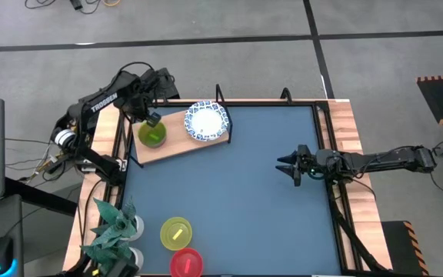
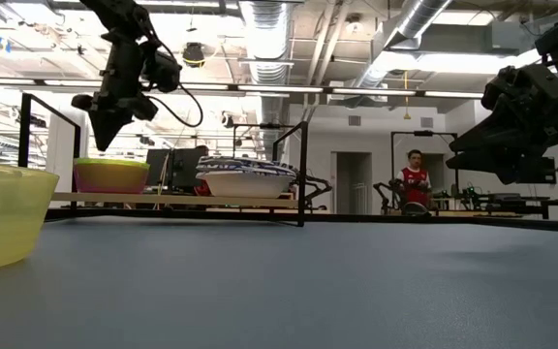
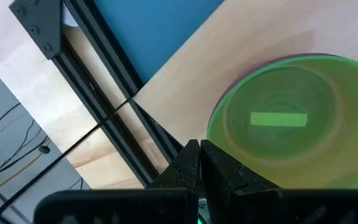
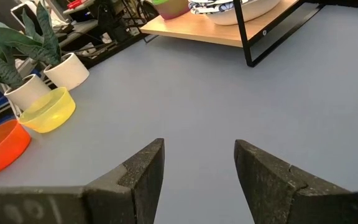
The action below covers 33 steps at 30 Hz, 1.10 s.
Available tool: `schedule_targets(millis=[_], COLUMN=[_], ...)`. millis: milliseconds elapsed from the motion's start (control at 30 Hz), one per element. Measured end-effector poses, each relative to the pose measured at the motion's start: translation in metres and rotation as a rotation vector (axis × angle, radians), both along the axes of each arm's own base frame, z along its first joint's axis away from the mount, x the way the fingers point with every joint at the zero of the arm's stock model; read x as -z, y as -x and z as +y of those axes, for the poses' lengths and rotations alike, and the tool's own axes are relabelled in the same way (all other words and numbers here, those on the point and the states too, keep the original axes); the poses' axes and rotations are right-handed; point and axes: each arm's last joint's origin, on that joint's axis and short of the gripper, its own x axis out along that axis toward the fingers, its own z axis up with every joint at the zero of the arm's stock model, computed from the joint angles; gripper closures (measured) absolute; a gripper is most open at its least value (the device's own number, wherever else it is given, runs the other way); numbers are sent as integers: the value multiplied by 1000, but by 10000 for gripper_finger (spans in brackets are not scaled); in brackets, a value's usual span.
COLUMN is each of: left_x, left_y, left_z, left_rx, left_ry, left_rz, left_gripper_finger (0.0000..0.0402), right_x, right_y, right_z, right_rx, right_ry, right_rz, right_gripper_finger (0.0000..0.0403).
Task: Place and stack bowls onto a shelf
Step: Stack the yellow bowl on top of the other green bowl on the shelf
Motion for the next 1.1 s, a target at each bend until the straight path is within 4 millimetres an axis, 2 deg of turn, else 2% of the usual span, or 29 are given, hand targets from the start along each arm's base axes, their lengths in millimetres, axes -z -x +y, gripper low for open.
schedule_targets(millis=[100,200,333,533,667,767,933,1100], left_x=[-9,-27,-49,-66,-68,-69,-63,-40], left_y=[1,-3,-15,-40,-60,-76,-100,-121], left_z=[-6,-21,-59,-122,-159,-188,-228,-267], left_rx=[5,45,127,310,483,658,835,945], left_ry=[-1,12,23,33,57,65,72,178], left_rz=[-41,-175,-356,-453,-506,-565,-620,-543], left_gripper_finger=[401,401,401,401,398,380,323,258], right_x=[0,0,0,0,0,0,0,0], right_y=[0,0,0,0,0,0,0,0], right_z=[0,0,0,0,0,0,0,0], right_rx=[0,0,0,0,-2,-2,-2,4], right_ry=[0,0,0,0,7,7,7,-10], right_rz=[0,0,0,0,1,1,1,-2], right_gripper_finger=[183,183,183,183,183,183,183,183])
